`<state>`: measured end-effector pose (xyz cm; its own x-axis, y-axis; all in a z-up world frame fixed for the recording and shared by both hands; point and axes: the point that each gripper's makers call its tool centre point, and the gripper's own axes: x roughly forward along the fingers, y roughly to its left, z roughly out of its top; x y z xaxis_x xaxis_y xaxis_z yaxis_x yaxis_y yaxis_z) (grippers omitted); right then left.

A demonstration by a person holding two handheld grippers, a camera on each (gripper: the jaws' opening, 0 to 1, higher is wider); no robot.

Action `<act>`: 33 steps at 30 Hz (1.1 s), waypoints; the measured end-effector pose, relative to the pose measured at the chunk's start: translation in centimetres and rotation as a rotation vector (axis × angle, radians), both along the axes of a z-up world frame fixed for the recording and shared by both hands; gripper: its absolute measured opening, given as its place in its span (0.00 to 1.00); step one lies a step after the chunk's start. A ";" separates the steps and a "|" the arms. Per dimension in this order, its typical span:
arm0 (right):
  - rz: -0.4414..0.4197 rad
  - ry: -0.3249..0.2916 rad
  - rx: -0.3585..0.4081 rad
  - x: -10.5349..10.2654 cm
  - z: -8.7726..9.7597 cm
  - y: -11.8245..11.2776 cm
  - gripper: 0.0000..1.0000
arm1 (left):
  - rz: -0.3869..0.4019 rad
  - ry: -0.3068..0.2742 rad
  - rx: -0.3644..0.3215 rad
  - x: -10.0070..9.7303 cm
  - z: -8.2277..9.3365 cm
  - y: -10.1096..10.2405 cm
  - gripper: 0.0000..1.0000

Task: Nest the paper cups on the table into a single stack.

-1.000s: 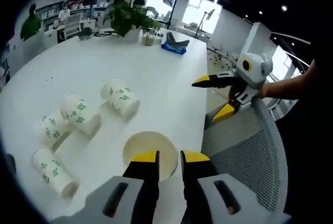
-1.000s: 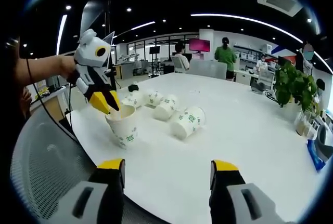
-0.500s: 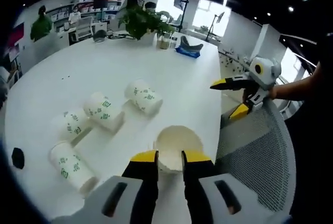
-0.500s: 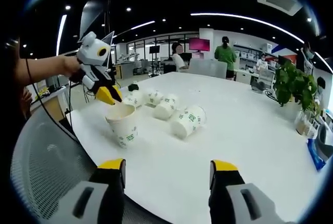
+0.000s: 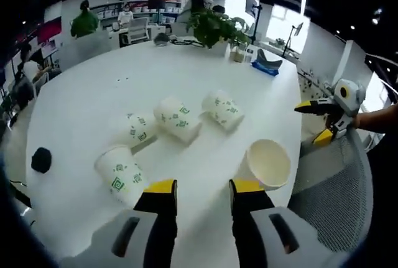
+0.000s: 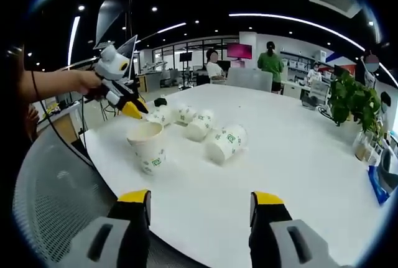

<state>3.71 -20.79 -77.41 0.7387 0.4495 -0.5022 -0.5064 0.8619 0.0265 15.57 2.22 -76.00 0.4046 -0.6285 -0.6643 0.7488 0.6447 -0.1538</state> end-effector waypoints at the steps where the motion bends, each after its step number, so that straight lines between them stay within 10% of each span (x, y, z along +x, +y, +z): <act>1: 0.001 0.001 0.000 0.0 0.0 0.0 0.64 | 0.021 -0.005 0.006 0.2 0.0 0.4 0.35; 17: 0.005 0.020 -0.008 -0.2 -0.3 0.1 0.63 | 0.242 0.015 0.064 3.7 -3.2 5.0 0.53; 33: 0.006 0.031 -0.009 -0.3 -0.4 0.2 0.60 | 0.363 0.146 0.032 5.0 -5.6 4.2 0.49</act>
